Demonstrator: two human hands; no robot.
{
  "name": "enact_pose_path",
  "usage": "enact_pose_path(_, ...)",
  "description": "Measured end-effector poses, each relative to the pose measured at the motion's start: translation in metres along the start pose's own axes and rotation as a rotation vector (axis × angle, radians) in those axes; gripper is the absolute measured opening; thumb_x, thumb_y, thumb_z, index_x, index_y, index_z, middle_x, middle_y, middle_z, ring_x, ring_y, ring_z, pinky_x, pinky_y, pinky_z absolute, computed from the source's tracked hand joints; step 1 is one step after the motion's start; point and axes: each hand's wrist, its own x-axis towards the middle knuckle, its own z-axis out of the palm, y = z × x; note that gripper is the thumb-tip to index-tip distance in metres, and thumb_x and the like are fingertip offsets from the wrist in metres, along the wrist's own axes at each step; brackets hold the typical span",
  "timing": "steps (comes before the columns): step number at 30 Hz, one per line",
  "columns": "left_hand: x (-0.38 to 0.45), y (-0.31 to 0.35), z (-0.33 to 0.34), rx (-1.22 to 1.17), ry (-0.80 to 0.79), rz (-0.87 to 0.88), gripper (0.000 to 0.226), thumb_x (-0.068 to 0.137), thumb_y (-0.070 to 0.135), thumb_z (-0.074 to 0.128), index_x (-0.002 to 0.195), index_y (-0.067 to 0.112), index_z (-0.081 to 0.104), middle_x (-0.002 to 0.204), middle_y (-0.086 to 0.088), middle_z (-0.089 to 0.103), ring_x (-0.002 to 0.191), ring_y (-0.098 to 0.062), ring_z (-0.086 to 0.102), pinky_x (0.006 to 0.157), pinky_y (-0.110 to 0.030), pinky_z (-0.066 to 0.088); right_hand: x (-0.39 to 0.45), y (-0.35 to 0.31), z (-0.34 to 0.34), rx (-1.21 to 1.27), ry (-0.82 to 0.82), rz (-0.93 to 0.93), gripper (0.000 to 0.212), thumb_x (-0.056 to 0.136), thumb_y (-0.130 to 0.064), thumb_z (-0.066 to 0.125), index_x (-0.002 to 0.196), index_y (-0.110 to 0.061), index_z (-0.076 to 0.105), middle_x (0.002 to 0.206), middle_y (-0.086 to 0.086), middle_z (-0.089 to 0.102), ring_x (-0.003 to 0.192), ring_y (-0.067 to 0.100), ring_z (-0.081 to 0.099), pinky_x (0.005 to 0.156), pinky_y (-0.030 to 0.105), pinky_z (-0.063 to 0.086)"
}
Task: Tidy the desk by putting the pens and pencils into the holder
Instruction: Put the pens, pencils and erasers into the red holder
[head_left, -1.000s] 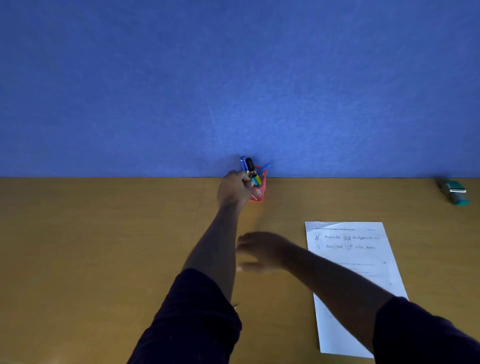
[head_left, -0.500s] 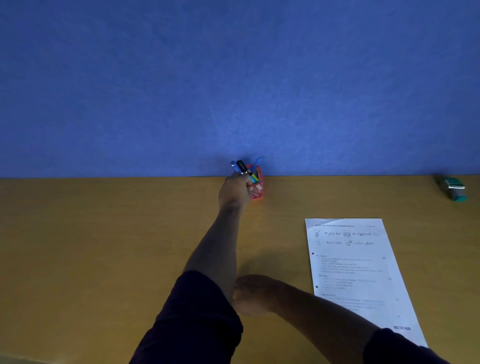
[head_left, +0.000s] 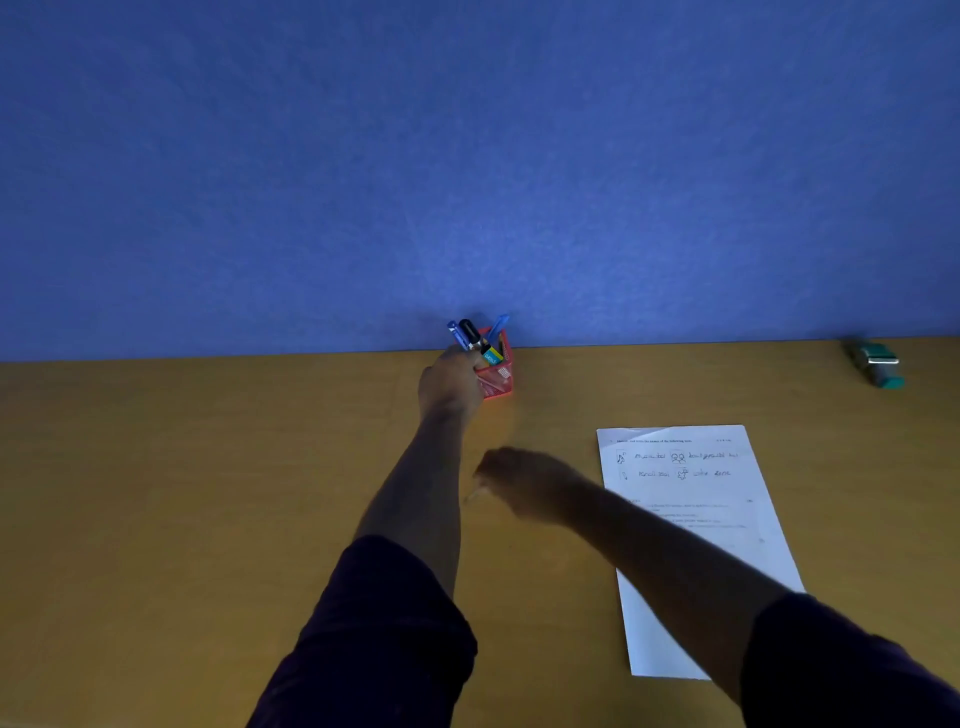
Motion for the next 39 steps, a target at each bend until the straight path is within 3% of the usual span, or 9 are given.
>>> enact_pose_path(4,0.001,0.0,-0.001,-0.013,-0.014,-0.012,0.022,0.089,0.018,0.066,0.109,0.024,0.073,0.114,-0.003,0.064,0.099,-0.025,0.064,0.076,-0.03,0.047,0.005,0.04,-0.047,0.13,0.467,0.141,0.011,0.093,-0.01,0.065,0.101,-0.005,0.069,0.096,0.011,0.067,0.083,0.018,0.062,0.068,0.028,0.05)
enact_pose_path(9,0.002,-0.003,-0.001,-0.021,-0.022,-0.012,0.026,0.09,0.016,0.063,0.112,0.025,0.074,0.115,-0.005,0.063,0.105,-0.026,0.064,0.085,-0.034,0.051,0.029,0.059,-0.085,0.253,0.674,0.327,0.009,0.093,-0.01,0.064,0.098,-0.007,0.071,0.09,0.008,0.062,0.077,0.016,0.059,0.068,0.032,0.048)
enact_pose_path(16,0.001,-0.008,-0.002,-0.049,-0.04,-0.023,0.028,0.089,0.011,0.06,0.111,0.021,0.074,0.114,-0.004,0.062,0.103,-0.026,0.063,0.081,-0.033,0.052,0.061,0.072,-0.087,0.211,0.454,0.495,0.02,0.096,-0.009,0.052,0.1,-0.005,0.071,0.106,0.014,0.059,0.088,0.028,0.062,0.079,0.041,0.052)
enact_pose_path(20,0.0,-0.008,-0.002,-0.073,-0.037,-0.012,0.032,0.089,0.009,0.061,0.115,0.024,0.074,0.115,-0.004,0.063,0.103,-0.024,0.063,0.074,-0.03,0.049,0.076,0.072,-0.085,0.159,0.297,0.551,0.022,0.094,-0.009,0.053,0.11,-0.003,0.067,0.114,0.018,0.058,0.098,0.033,0.062,0.079,0.035,0.05)
enact_pose_path(23,-0.001,-0.009,-0.002,-0.104,-0.02,-0.018,0.035,0.089,0.008,0.06,0.117,0.027,0.074,0.117,-0.002,0.063,0.104,-0.023,0.063,0.072,-0.026,0.043,0.084,0.066,-0.083,0.181,0.29,0.55,0.023,0.091,-0.008,0.053,0.113,-0.002,0.057,0.107,0.021,0.063,0.098,0.037,0.062,0.071,0.034,0.045)
enact_pose_path(26,-0.004,-0.01,-0.002,-0.12,0.009,-0.005,0.032,0.09,0.01,0.061,0.114,0.027,0.074,0.113,-0.001,0.065,0.101,-0.023,0.064,0.07,-0.025,0.045,0.077,0.061,-0.077,0.145,0.37,0.55,0.032,0.091,-0.006,0.052,0.122,-0.009,0.061,0.113,0.015,0.062,0.1,0.032,0.061,0.077,0.039,0.052)
enact_pose_path(28,-0.006,-0.009,-0.002,-0.125,0.032,-0.004,0.026,0.09,0.014,0.062,0.109,0.026,0.075,0.108,0.0,0.066,0.097,-0.023,0.064,0.067,-0.025,0.044,0.07,0.063,-0.068,0.047,0.413,0.532,0.025,0.091,-0.008,0.053,0.112,-0.011,0.067,0.109,0.012,0.062,0.099,0.031,0.061,0.075,0.038,0.05)
enact_pose_path(33,-0.007,-0.007,-0.002,-0.107,0.063,-0.015,0.02,0.09,0.021,0.061,0.103,0.022,0.076,0.101,-0.001,0.069,0.091,-0.023,0.065,0.064,-0.025,0.044,0.055,0.064,-0.05,0.046,0.307,0.513,0.035,0.095,-0.013,0.051,0.125,-0.024,0.064,0.12,0.005,0.061,0.108,0.026,0.06,0.079,0.034,0.051)
enact_pose_path(39,-0.017,-0.003,-0.004,0.046,0.101,0.03,0.021,0.088,0.012,0.059,0.103,0.018,0.073,0.1,0.0,0.071,0.09,-0.025,0.067,0.075,-0.034,0.051,0.039,0.058,-0.049,0.021,0.264,0.483,0.045,0.094,-0.015,0.054,0.139,-0.024,0.049,0.122,0.009,0.055,0.111,0.026,0.056,0.083,0.041,0.055)
